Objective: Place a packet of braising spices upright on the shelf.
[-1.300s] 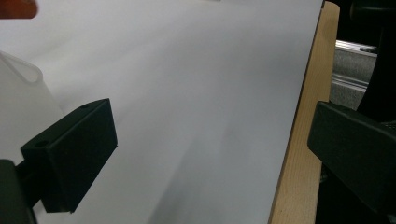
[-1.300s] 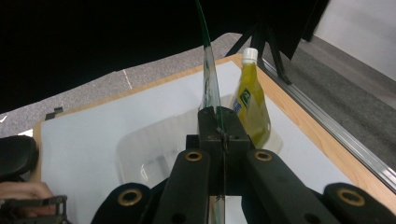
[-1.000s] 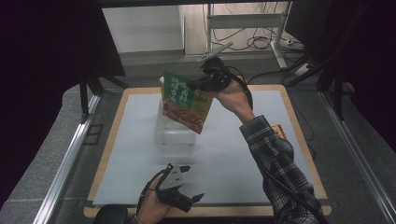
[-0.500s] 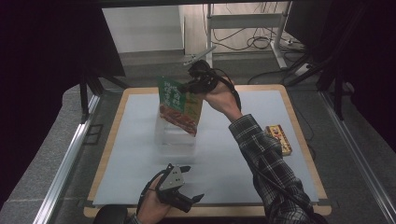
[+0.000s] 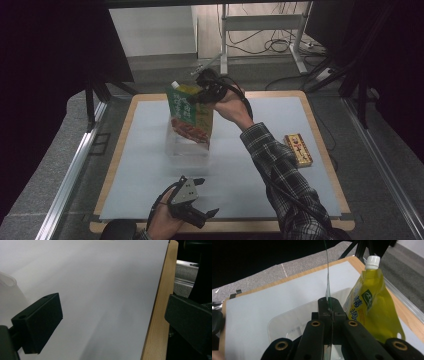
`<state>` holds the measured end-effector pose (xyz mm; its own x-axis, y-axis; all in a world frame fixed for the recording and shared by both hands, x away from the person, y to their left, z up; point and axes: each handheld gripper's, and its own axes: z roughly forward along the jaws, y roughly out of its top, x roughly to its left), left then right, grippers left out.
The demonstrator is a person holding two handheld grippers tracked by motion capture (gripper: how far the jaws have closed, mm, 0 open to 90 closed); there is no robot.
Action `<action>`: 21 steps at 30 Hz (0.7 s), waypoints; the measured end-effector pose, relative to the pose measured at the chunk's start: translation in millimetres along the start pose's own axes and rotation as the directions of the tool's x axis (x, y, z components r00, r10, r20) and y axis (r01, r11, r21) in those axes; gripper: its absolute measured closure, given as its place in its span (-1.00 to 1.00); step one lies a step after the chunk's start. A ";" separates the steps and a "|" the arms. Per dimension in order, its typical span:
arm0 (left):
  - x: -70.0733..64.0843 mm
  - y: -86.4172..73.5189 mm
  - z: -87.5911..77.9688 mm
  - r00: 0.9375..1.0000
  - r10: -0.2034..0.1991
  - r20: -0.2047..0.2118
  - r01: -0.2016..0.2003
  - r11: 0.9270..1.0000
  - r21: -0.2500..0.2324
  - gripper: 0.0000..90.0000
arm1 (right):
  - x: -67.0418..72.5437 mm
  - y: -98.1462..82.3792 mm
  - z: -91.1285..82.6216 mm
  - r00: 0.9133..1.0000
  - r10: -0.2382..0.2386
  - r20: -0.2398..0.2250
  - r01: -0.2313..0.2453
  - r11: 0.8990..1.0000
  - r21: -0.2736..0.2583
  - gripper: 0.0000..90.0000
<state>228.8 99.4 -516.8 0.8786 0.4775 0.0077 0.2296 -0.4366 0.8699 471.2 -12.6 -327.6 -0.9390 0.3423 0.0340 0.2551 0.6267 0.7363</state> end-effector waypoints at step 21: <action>-1.1 -0.1 1.9 1.000 0.007 0.009 -0.007 1.000 0.012 -0.97 | -7.8 -2.7 9.9 0.999 0.045 -0.029 -0.046 0.999 -0.018 0.98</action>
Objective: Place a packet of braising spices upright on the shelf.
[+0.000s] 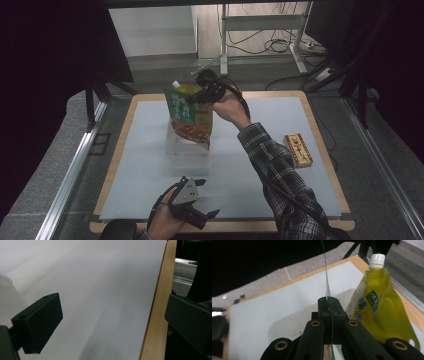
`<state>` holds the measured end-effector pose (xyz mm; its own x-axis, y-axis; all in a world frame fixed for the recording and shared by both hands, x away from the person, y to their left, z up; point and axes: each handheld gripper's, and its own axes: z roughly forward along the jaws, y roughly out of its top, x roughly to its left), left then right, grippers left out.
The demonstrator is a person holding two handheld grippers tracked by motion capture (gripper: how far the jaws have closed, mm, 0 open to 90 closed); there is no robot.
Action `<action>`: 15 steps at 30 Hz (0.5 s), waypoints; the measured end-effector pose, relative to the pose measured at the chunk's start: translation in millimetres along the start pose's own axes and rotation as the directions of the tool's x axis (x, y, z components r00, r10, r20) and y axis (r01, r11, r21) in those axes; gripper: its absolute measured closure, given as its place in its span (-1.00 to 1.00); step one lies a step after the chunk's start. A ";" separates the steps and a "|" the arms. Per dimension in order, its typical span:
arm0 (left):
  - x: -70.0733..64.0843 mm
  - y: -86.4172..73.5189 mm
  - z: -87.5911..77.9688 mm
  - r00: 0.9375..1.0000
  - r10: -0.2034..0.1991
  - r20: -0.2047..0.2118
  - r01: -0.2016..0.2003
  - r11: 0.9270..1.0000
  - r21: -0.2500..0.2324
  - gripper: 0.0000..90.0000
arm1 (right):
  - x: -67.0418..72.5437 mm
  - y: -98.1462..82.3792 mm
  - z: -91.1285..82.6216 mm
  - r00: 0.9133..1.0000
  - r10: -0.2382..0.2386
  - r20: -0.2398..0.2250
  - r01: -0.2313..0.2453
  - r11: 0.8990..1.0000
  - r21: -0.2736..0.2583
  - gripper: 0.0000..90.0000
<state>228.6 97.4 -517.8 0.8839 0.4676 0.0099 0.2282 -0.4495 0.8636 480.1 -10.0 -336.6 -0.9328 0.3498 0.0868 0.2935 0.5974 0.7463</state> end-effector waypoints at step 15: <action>0.3 -0.5 0.4 1.000 0.005 -0.003 -0.005 1.000 0.010 -0.97 | 0.2 -0.1 3.4 0.999 -0.022 0.036 0.023 1.000 -0.018 0.63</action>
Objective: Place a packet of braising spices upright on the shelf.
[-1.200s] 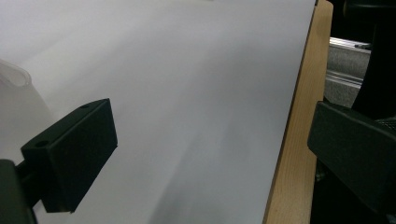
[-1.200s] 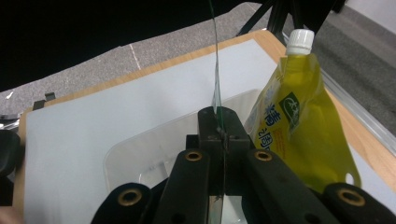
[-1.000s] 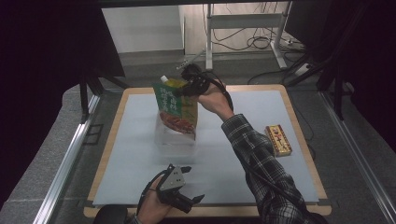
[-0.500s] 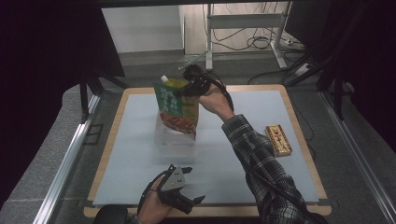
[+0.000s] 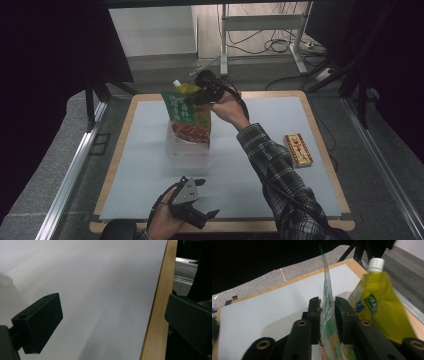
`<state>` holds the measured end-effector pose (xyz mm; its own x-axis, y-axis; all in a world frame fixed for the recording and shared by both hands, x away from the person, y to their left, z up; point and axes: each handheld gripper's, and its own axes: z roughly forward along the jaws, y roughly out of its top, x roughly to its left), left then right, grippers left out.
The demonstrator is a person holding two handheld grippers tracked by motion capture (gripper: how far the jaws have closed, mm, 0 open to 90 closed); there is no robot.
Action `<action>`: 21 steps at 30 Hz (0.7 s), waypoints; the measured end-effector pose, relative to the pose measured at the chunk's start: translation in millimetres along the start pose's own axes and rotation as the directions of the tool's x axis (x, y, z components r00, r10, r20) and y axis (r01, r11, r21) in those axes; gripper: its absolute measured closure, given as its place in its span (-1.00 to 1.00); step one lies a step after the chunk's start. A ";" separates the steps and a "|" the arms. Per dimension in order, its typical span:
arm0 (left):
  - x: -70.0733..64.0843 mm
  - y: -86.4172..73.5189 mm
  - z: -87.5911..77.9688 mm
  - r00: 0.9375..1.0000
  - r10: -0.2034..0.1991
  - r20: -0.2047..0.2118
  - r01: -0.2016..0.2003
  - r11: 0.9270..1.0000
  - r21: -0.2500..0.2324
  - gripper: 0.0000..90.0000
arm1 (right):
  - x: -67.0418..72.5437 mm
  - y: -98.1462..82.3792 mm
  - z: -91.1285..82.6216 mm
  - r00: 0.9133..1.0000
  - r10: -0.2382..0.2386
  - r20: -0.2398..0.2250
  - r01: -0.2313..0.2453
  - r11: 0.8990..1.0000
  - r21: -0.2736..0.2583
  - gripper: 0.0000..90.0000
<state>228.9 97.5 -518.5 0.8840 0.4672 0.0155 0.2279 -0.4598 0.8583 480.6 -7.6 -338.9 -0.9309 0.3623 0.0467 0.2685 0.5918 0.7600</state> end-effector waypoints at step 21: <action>-0.5 0.1 0.7 1.000 -0.003 -0.001 0.003 1.000 0.000 -0.97 | -4.6 -31.6 -23.1 0.990 -0.033 0.139 0.041 0.998 -0.054 -0.28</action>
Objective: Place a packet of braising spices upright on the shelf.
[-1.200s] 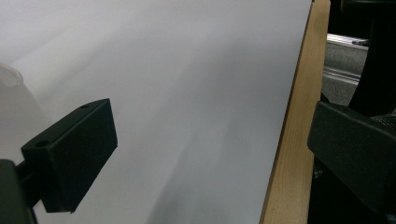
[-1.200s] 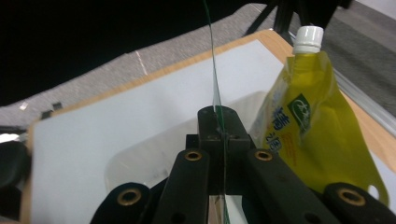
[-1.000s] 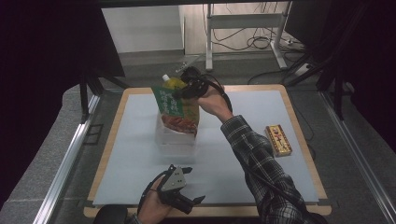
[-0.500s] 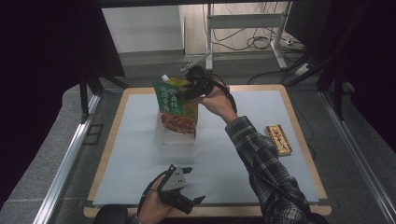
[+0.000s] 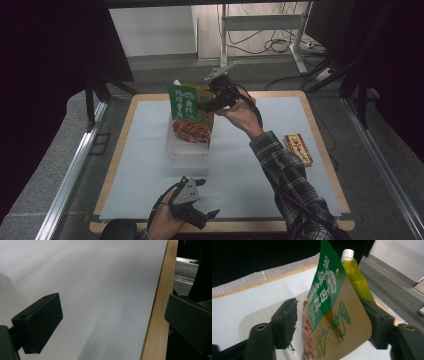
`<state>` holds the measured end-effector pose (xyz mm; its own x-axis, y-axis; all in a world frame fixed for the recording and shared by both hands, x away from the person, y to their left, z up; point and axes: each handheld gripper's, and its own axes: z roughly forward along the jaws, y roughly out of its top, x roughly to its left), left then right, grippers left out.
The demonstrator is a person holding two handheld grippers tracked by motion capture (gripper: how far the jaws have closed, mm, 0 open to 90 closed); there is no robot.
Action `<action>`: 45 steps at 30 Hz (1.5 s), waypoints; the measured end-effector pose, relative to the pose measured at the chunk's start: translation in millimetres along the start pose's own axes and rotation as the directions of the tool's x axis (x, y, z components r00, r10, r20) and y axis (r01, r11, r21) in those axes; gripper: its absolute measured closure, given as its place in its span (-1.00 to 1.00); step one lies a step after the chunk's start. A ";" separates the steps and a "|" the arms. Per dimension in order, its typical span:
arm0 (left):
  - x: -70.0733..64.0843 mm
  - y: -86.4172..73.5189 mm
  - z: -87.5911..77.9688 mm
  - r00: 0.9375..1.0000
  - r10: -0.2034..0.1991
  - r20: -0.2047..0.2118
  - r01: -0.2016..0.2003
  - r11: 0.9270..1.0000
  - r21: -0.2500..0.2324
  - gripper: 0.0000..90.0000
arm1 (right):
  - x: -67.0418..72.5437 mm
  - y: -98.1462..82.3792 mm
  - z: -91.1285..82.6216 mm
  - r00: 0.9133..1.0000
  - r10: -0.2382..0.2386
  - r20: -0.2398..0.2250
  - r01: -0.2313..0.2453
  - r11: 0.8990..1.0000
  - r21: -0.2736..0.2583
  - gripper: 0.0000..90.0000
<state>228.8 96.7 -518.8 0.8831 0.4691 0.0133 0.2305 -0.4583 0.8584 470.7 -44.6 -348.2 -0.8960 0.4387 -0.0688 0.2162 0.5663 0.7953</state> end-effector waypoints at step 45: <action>-1.0 -0.2 2.5 1.000 -0.002 0.005 0.002 1.000 0.002 -0.97 | 5.1 -88.2 -55.2 0.999 0.039 0.017 -0.038 0.998 -0.056 -1.00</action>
<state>228.9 94.4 -520.2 0.8844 0.4666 0.0092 0.2331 -0.4588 0.8574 425.6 -130.8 -385.4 -0.8801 0.4724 -0.0482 0.2279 0.5092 0.8299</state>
